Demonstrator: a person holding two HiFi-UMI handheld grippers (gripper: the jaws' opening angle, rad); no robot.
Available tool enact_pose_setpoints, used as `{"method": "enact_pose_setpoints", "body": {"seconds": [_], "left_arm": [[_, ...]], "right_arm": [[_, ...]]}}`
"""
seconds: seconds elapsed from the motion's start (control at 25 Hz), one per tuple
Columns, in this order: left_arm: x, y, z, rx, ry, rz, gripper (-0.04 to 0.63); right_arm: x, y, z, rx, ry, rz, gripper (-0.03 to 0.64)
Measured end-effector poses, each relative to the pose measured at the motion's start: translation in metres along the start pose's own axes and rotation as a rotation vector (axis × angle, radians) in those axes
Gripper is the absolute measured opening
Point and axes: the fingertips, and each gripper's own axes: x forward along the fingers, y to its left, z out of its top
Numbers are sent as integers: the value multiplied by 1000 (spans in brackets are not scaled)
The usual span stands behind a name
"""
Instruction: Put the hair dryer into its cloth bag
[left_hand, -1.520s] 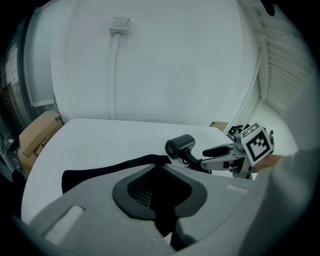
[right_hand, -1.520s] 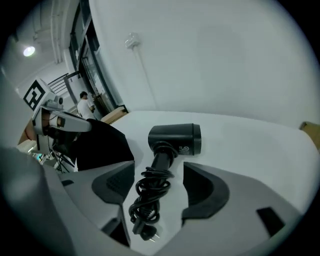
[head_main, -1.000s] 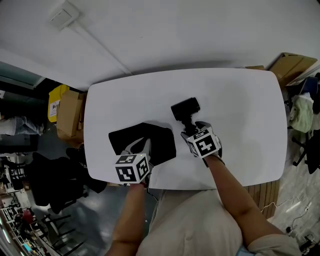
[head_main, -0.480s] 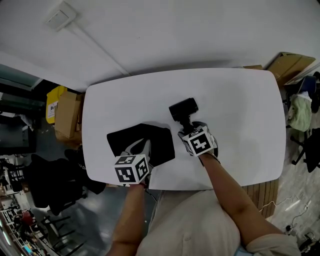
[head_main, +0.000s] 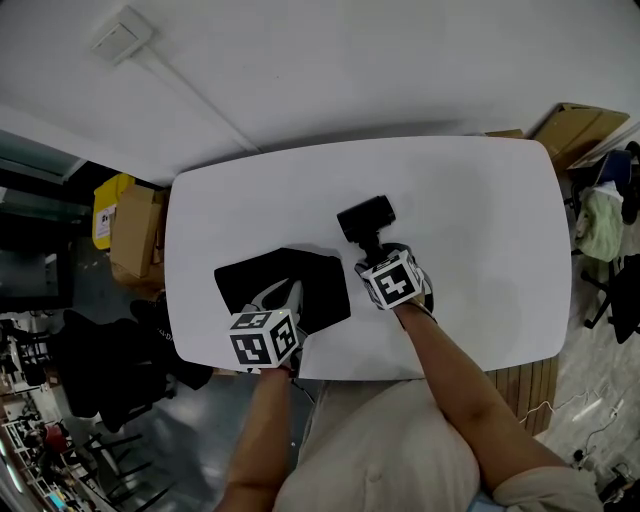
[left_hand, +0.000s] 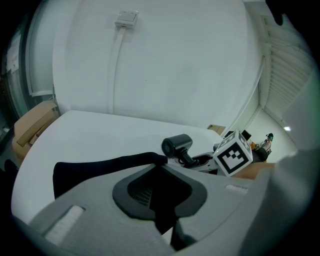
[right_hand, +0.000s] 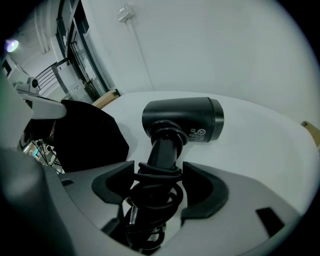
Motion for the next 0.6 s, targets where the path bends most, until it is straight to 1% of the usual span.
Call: {"method": "enact_pose_setpoints", "body": {"seconds": [0.2,0.44,0.6], "left_arm": [[-1,2,0,-12,-5,-5,28],[-3,3,0,-16,-10,-8,28],[-4,3,0,-18,-11,-11,28]], "right_arm": [[0,-1,2,36,-29,-4,301],[0,-3,2,62,-17,-6,299],[-4,-6,-1,57,17,2,287]]}}
